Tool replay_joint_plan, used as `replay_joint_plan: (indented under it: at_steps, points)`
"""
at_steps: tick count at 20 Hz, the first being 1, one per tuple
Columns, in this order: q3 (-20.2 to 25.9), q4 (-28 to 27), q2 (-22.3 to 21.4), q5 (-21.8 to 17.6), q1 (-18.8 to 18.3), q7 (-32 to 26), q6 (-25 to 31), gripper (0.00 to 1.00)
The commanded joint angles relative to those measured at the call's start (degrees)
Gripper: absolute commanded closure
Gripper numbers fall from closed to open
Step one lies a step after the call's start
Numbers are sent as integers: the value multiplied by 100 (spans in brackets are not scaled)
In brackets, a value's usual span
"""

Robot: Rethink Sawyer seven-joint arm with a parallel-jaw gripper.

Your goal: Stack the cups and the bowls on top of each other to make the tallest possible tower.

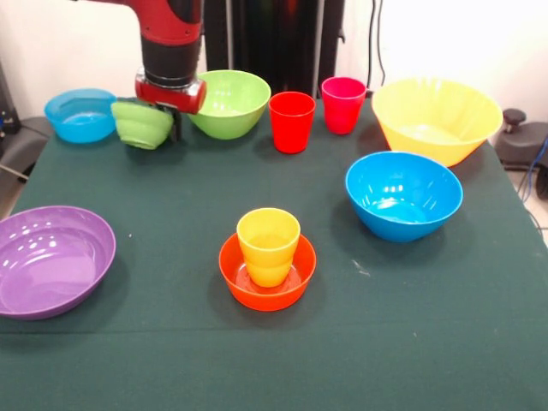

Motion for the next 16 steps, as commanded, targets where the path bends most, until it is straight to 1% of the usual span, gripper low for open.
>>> replay_joint_plan:
  at_steps: [1, 6, 9, 13, 16]
  points:
    - [895, -183, 32, -445, -173, -250, -520, 100]
    - [1211, -48, -31, -484, -314, -222, -571, 100]
    - [1436, 36, -109, -444, -430, -265, -454, 100]
    - [1626, 90, -185, -315, -515, -313, -191, 100]
    - [1803, 238, -342, -50, -610, -379, 281, 100]
